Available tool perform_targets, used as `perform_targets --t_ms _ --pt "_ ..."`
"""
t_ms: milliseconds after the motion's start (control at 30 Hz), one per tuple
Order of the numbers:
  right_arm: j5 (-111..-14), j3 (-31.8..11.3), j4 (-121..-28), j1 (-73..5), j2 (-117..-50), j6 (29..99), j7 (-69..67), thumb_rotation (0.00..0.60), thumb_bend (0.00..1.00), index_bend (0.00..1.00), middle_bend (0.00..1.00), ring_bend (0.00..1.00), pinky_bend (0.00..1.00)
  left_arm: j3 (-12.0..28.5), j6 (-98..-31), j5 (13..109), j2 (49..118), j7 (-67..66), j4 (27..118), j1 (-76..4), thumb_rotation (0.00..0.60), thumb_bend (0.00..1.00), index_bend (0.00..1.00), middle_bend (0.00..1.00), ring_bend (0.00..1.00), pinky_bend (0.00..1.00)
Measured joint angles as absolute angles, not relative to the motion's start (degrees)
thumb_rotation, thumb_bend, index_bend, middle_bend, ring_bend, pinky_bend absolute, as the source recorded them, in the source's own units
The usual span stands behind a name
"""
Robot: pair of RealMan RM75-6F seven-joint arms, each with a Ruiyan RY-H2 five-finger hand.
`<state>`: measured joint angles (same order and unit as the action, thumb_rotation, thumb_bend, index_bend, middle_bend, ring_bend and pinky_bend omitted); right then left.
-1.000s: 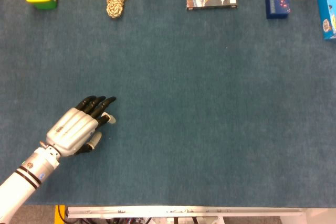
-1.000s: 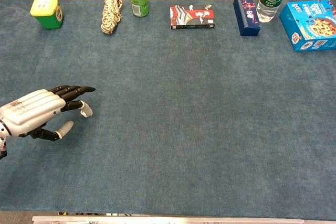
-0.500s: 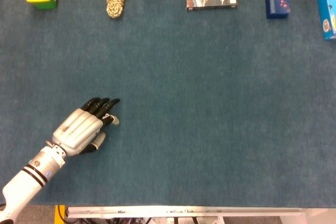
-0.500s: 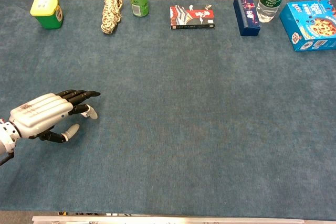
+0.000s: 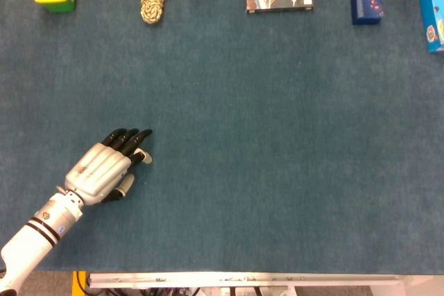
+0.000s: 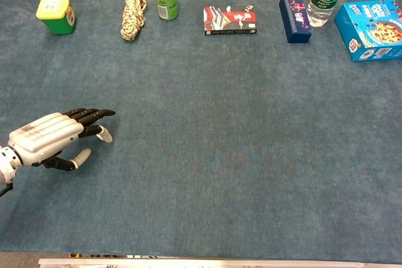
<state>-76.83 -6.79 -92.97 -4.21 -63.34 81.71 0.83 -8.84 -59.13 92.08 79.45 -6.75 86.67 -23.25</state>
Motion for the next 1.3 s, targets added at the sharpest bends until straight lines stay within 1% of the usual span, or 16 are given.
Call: perform_targets --t_ms 1300 --pt "-77.1 -6.6 -92.9 -4.4 -63.8 81.2 0.9 0.600 0.25 0.37 0.44 0.36 0.46 -8.0 -60.4 89.9 77.7 -6.2 86.2 -22.5 0.600 0.59 0.27 0.00 0.00 0.07"
